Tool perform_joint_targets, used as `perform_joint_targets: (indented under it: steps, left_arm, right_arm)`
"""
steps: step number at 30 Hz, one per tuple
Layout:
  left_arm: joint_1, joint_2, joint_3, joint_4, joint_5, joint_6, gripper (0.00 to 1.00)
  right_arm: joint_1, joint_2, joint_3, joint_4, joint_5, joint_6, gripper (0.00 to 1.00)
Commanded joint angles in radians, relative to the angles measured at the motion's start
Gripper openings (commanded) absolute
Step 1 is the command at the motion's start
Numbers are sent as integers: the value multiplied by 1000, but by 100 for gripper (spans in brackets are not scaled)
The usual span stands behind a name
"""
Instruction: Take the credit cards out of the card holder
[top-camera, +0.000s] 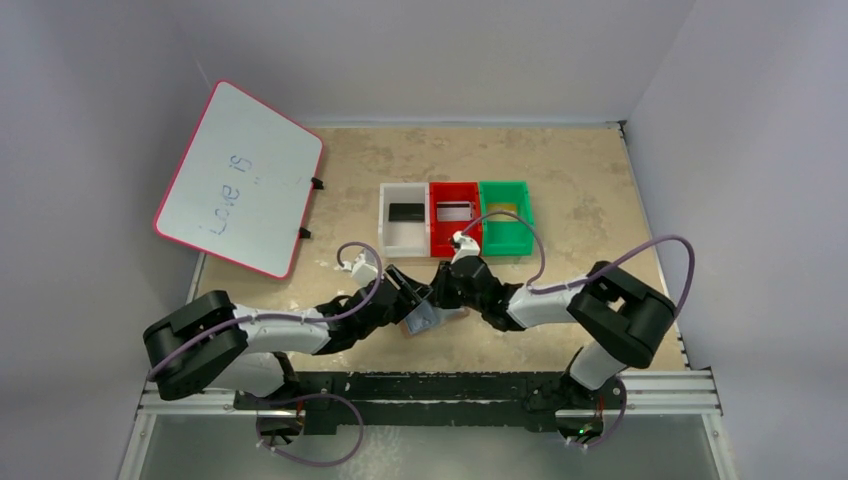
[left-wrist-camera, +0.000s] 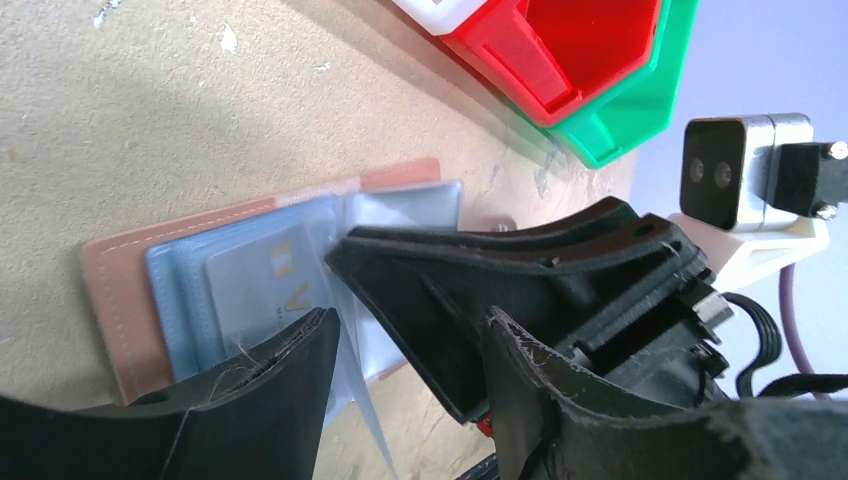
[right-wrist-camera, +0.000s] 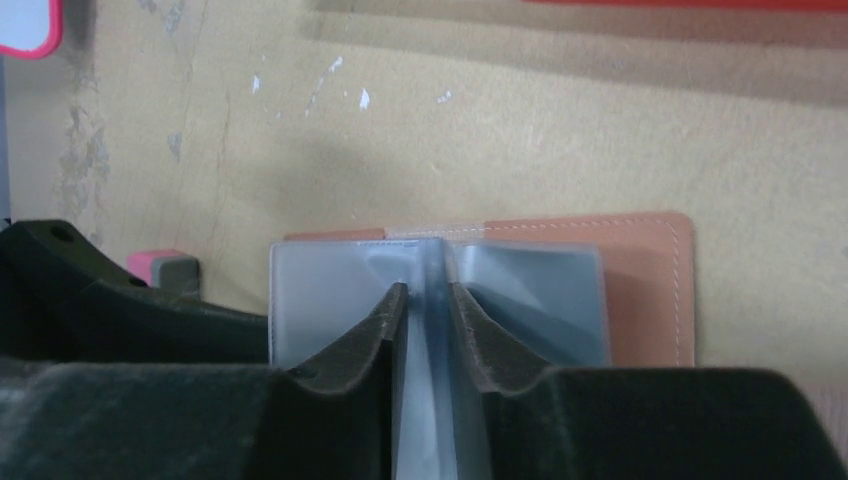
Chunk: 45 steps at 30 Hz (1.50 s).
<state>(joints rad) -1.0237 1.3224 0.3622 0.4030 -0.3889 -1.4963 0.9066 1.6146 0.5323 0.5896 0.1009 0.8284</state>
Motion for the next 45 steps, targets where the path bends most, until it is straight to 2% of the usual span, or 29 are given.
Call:
perform_joint_targets:
  steps: [1, 6, 10, 16, 20, 25, 32, 36, 39, 45]
  left_arm:
    - [-6, 16, 17, 102, 26, 41, 53]
    - [-6, 44, 47, 124, 54, 64, 53]
    - [-7, 93, 72, 170, 100, 80, 53]
    - [-29, 206, 166, 209, 178, 119, 52]
    - [-62, 270, 232, 193, 196, 141, 52]
    - [-83, 357, 297, 122, 206, 139, 52]
    - [-106, 365, 331, 38, 153, 157, 52]
    - [-124, 279, 355, -76, 52, 203, 54]
    - [-127, 207, 361, -164, -33, 225, 55]
    - [-128, 50, 324, -290, -204, 231, 57]
  right_arm:
    - [2, -86, -50, -160, 7, -9, 28]
    - [0, -230, -70, -254, 97, 8, 39]
    - [0, -349, -82, -423, 228, 92, 37]
    - [0, -601, -157, -579, 364, 207, 39]
    - [0, -738, -160, -731, 469, 297, 42]
    - [0, -845, -130, -829, 514, 345, 44]
    - [-1, -877, -129, -747, 451, 236, 42]
    - [0, -841, -117, -745, 436, 232, 37]
    - [-1, -815, -100, -730, 415, 211, 38]
    - [0, -749, -59, -605, 261, 130, 38]
